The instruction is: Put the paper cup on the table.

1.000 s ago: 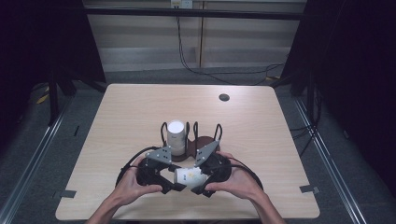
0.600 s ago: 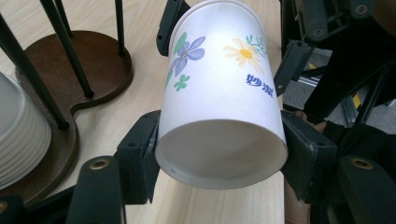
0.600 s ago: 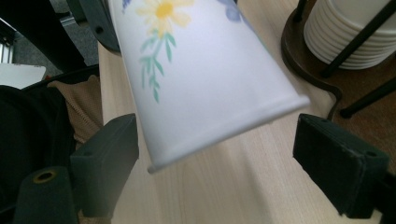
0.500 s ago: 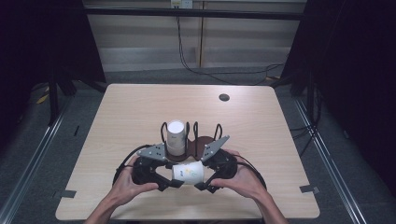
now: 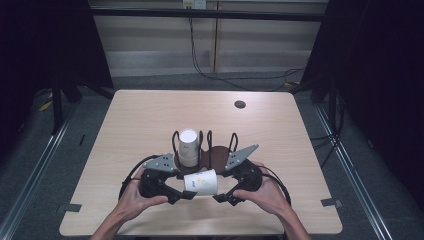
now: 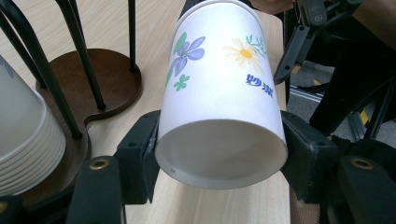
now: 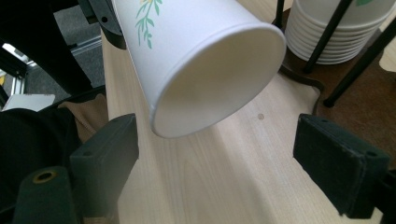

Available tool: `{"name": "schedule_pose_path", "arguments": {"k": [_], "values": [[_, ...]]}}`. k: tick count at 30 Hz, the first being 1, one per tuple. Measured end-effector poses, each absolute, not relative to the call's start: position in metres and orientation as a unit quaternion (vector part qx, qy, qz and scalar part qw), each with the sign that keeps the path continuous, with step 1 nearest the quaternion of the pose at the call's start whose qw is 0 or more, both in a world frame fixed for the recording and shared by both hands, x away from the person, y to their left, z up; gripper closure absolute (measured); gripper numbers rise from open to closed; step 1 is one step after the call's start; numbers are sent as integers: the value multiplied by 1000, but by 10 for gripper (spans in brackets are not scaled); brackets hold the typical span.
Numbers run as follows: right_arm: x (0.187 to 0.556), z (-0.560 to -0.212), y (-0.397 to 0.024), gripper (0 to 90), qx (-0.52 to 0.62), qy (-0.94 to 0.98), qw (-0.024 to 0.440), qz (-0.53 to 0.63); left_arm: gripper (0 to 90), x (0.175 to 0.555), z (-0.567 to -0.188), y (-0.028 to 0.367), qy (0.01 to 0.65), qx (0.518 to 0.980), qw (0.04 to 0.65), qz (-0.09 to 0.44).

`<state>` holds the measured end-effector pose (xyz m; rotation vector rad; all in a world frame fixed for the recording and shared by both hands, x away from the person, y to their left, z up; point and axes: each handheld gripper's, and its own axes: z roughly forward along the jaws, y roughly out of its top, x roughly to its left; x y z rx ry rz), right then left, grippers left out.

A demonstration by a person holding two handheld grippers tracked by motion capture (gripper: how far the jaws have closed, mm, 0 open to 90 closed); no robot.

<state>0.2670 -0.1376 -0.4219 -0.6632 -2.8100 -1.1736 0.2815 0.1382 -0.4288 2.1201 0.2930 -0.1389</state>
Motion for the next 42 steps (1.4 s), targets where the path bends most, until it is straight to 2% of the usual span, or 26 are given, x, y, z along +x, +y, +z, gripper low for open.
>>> {"name": "schedule_pose_path", "arguments": {"k": [15,28,42], "values": [[268,-422,-154,143,-234,-849,26,-474,370,281,-431,141,120,855,502,-48],[267,-419,-161,139,-239,-818,19,-524,370,279,-429,142,127,843,520,-49],[268,-421,-158,133,-237,-795,35,-557,369,278,-427,139,117,836,534,-43]]}}
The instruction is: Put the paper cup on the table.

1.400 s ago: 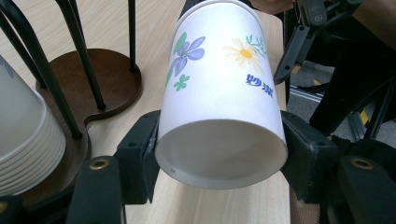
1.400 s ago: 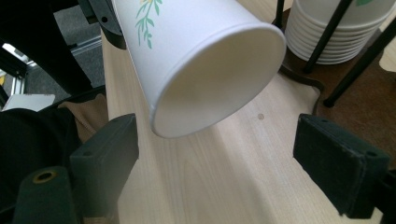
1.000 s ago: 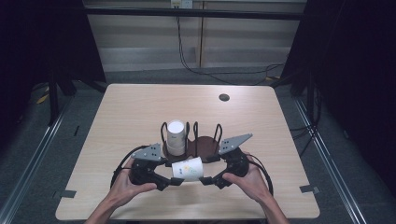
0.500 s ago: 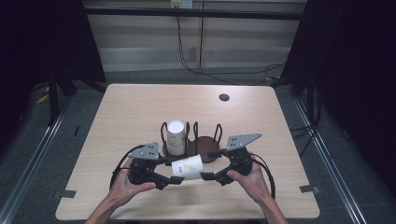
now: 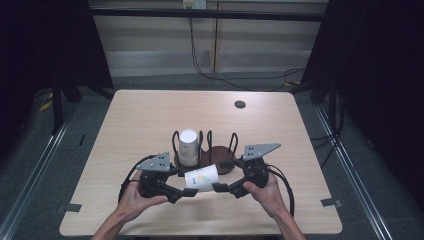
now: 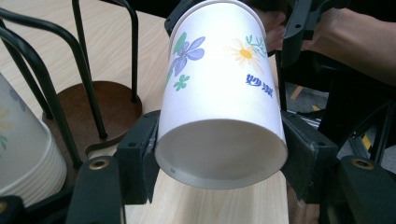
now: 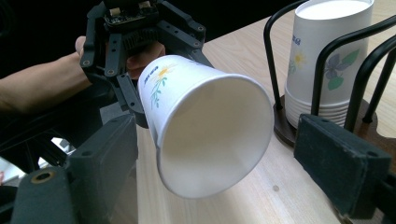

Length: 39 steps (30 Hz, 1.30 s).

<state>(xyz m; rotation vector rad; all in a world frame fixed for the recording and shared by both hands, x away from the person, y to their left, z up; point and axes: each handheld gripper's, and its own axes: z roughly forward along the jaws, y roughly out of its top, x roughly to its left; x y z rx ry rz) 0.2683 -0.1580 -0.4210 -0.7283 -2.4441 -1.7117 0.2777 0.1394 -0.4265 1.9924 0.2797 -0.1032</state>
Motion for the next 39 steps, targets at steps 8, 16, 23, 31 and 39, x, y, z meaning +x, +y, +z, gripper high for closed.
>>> {"name": "schedule_pose_path", "arguments": {"k": [8,16,23,31,39], "values": [[269,-424,-158,130,-247,-781,32,-573,368,276,-426,141,118,828,547,-39],[268,-423,-156,130,-244,-774,31,-584,367,274,-426,141,113,821,559,-42],[268,-425,-154,129,-240,-771,40,-589,367,273,-426,139,108,817,565,-40],[269,-429,-148,135,-231,-764,70,-599,367,273,-427,138,106,813,571,-45],[271,-432,-148,192,-229,-760,85,-602,367,274,-428,138,107,813,570,-55]]}}
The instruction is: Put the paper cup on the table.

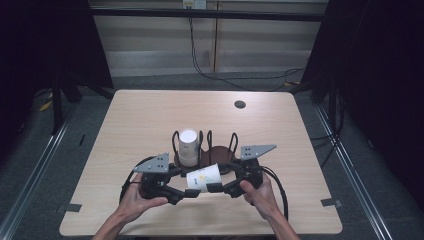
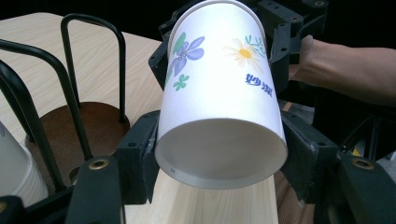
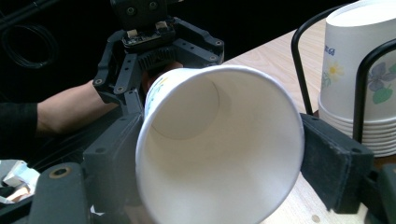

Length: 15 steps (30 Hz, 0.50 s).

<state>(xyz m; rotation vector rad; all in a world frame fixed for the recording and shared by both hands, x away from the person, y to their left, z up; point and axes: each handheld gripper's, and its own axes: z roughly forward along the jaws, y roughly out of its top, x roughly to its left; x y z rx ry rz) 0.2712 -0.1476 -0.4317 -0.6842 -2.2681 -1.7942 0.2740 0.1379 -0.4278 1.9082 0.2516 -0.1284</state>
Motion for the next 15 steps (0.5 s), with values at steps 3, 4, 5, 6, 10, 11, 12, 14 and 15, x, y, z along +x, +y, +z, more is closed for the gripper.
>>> {"name": "schedule_pose_path", "arguments": {"k": [3,4,5,6,10,11,12,14,15], "values": [[273,-433,-148,178,-229,-754,97,-607,367,275,-429,138,108,811,573,-57],[273,-433,-148,183,-229,-753,97,-610,367,275,-429,138,110,810,573,-58],[273,-433,-148,187,-231,-753,97,-608,367,276,-429,138,109,810,573,-58],[273,-433,-148,205,-232,-755,95,-606,367,276,-430,138,110,810,573,-59],[273,-432,-151,246,-228,-753,90,-611,366,277,-430,137,112,811,571,-62],[274,-432,-151,256,-226,-752,90,-613,362,277,-431,137,114,813,568,-64],[274,-431,-152,272,-224,-751,89,-615,357,276,-431,137,116,813,567,-64],[272,-429,-152,294,-218,-752,82,-617,343,276,-432,136,120,816,562,-65],[272,-429,-152,294,-218,-752,82,-617,335,276,-432,136,120,816,562,-65]]}}
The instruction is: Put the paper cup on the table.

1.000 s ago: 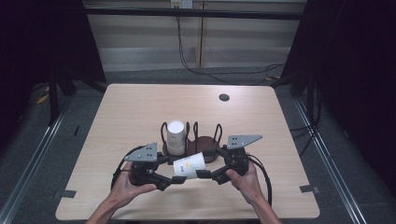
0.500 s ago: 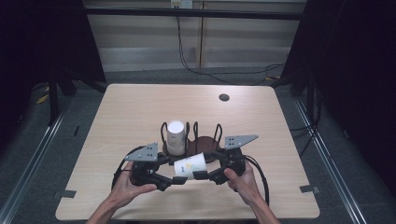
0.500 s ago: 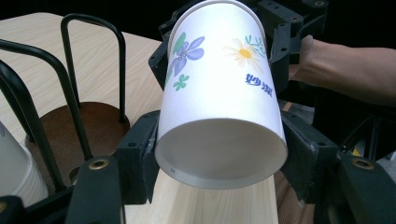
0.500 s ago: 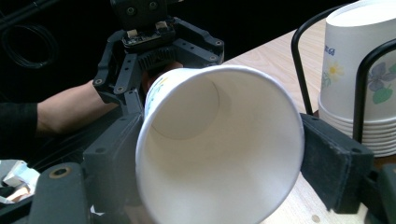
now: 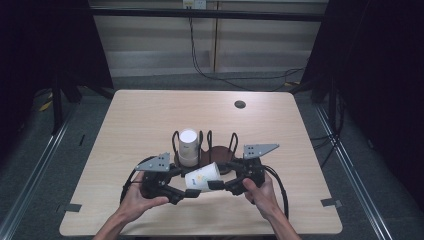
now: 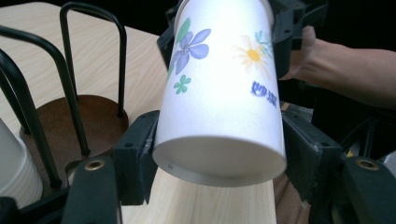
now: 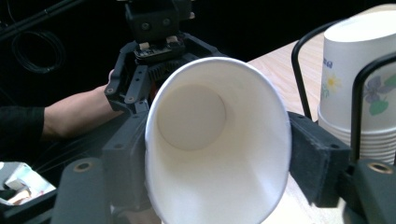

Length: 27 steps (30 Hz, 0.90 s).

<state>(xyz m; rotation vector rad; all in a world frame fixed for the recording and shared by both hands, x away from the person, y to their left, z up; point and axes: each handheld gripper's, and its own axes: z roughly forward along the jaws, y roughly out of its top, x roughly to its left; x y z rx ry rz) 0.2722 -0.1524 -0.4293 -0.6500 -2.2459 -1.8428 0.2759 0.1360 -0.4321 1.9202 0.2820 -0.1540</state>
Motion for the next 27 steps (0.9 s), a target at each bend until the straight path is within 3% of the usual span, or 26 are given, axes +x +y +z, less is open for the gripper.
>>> {"name": "schedule_pose_path", "arguments": {"k": [20,27], "values": [[271,-421,-160,311,-240,-759,48,-603,173,277,-435,139,143,832,535,-37],[272,-419,-164,311,-248,-768,35,-590,160,278,-437,138,152,837,524,-42]]}}
